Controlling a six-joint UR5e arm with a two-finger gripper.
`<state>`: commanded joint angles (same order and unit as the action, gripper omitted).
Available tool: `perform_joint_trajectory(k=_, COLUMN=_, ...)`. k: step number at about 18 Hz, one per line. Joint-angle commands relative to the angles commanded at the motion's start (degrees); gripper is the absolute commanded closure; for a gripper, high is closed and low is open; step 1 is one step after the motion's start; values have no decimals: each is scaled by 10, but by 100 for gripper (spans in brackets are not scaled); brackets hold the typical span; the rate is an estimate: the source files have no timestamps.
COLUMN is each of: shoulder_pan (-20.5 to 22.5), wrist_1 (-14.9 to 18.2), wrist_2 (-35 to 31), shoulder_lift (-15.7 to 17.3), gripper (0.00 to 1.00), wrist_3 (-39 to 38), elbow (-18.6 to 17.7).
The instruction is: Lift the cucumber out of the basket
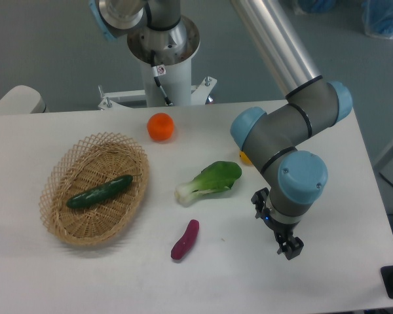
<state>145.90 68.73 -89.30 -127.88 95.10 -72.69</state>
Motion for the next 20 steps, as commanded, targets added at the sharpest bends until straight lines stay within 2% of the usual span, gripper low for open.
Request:
perform_joint_trajectory(k=14, shoulder_pan=-1, wrist_1=1, wrist_2=0, shoulder_lift=0, gripper=0, wrist_3=-7, elbow=0)
perform_joint_trajectory(k=20, shoulder_pan=-7, wrist_1=-9, wrist_2=-1, shoulder_lift=6, gripper=0, wrist_3=-11, elbow=-17)
